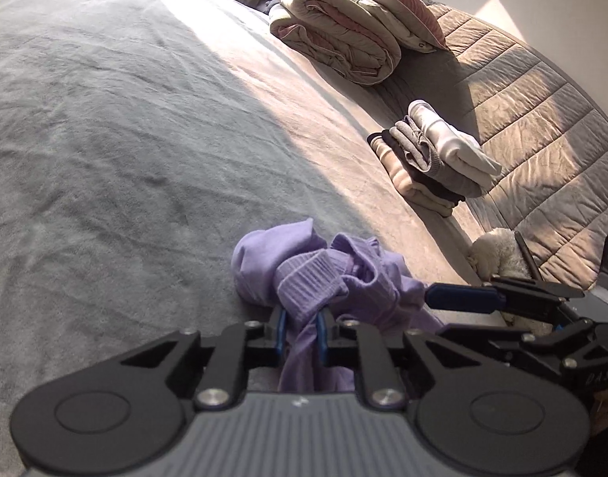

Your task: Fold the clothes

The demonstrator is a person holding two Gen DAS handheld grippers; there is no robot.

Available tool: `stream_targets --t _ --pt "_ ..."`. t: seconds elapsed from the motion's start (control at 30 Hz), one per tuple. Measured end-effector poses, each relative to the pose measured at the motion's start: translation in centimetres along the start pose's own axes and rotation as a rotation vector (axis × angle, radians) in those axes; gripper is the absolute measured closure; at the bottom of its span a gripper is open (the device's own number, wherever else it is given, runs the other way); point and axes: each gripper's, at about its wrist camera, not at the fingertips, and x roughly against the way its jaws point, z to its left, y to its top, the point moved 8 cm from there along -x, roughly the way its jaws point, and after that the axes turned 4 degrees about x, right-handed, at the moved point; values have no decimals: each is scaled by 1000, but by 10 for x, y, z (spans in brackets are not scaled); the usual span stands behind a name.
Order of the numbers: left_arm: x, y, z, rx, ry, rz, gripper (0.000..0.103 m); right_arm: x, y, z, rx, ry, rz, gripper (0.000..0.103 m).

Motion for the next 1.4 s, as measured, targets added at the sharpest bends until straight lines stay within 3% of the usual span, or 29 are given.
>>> stream_targets --t 0.2,0.43,0.5,0.57,0.7,0.83,0.9,0.93,0.97,1.0,1.07,1.1,1.23,1.4 --pt "26 -10 6 -29 7 19 89 -16 7 -8 -6 -60 -5 41" --pt "30 -37 31 19 6 159 88 -25 6 -21 -42 -117 -2 41" --pt "33 -40 36 46 -12 169 77 -25 7 -28 -60 -141 -6 41" --pt "37 -35 40 100 -49 156 46 -25 9 -33 -76 -160 -12 41" --pt "43 -22 52 250 -133 118 41 -29 13 -46 -101 -198 -19 41" --pt "31 -18 68 410 -137 128 43 -39 16 -58 -117 -225 -5 41" --pt "23 -20 74 450 -104 137 58 -45 16 -64 -122 -238 7 41" --pt "21 -22 74 447 -83 141 78 -50 14 -67 -128 -238 21 41" --pt "20 -24 73 438 -61 147 82 -53 12 -69 -139 -239 39 43" --pt "20 -24 71 422 -48 141 82 -56 10 -72 -149 -240 57 62" --pt "27 -24 67 370 -23 114 83 -56 6 -75 -166 -242 77 87" --pt "31 -23 65 342 -15 97 84 -51 7 -75 -172 -235 61 93" --pt "56 -9 60 220 20 -5 84 -27 15 -73 -204 -195 -27 97" --pt "82 17 72 189 81 -105 84 -12 24 -67 -192 -188 -80 99"
